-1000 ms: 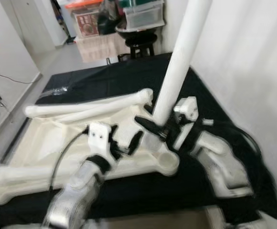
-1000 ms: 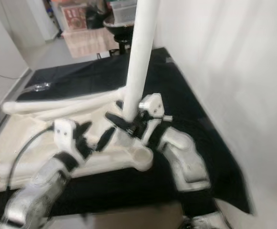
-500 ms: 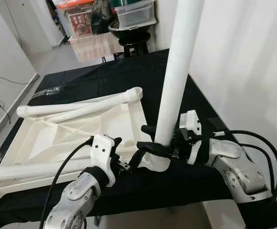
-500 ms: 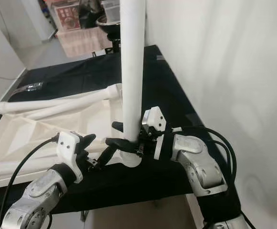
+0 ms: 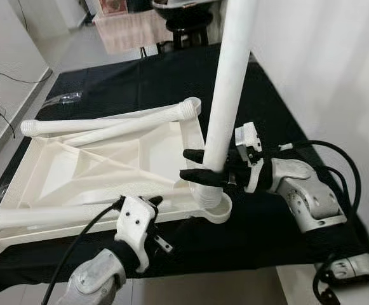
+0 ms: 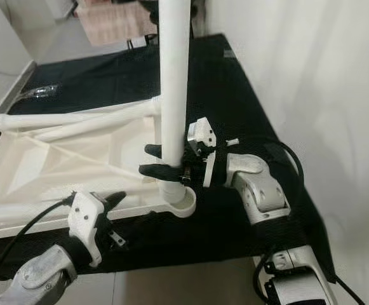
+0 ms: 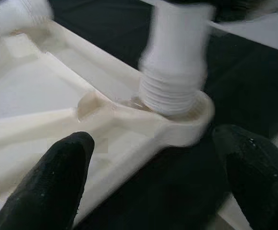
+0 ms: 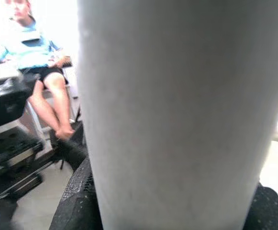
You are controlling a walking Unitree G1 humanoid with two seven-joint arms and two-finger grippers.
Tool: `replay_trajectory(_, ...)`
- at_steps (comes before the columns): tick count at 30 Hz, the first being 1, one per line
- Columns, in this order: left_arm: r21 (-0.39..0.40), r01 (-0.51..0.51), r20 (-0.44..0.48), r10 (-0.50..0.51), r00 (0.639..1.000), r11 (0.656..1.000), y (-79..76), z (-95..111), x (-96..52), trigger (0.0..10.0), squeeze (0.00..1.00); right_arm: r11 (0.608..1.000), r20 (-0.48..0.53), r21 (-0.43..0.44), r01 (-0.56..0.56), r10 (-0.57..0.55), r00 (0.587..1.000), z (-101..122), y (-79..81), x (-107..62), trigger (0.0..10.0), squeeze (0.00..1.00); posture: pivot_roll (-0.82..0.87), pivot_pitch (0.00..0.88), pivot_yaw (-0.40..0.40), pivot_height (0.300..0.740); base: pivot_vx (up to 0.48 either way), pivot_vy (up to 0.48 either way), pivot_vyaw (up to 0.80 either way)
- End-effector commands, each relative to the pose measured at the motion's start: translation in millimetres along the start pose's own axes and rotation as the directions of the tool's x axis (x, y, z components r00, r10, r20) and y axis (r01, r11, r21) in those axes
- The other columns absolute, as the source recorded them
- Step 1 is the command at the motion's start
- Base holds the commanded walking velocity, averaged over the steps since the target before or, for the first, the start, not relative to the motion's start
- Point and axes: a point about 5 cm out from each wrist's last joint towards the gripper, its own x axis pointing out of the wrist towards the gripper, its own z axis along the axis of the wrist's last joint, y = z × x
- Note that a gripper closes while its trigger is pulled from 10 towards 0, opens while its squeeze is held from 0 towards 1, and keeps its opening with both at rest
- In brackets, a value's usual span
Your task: Building children table
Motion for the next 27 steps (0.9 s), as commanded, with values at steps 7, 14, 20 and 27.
replay_trajectory(7,-0.04,-0.034,-0.048,0.032,0.998,0.999,-2.5,-3.7,-11.4,10.0,0.0,0.971,-0.017,0.046,-0.235,0.236,0.972,-3.6,21.5,-1.1,10.0,0.0,0.02,0.229,0.135,0.74,0.0,0.0,0.0)
replay_trajectory(14,-0.043,-0.043,-0.048,0.04,0.998,0.998,-1.5,-3.7,-11.5,10.0,0.0,0.975,-0.045,0.028,-0.219,0.22,0.974,-9.1,17.4,1.5,10.0,0.0,0.02,0.229,0.139,0.74,0.0,0.0,0.0)
replay_trajectory(20,-0.04,-0.006,-0.068,0.003,0.998,0.999,-6.8,-4.1,-16.3,10.0,0.0,0.981,-0.046,0.017,-0.193,0.194,0.98,-6.3,2.2,-1.8,10.0,0.0,0.02,0.215,0.144,0.74,0.0,0.0,0.0)
replay_trajectory(27,-0.075,0.06,-0.084,-0.066,0.994,0.995,-13.7,-5.4,-18.7,10.0,0.0,0.974,-0.072,0.033,-0.223,0.225,0.972,-6.6,3.0,-6.1,10.0,0.0,0.01,0.209,0.145,0.74,0.0,0.0,0.0)
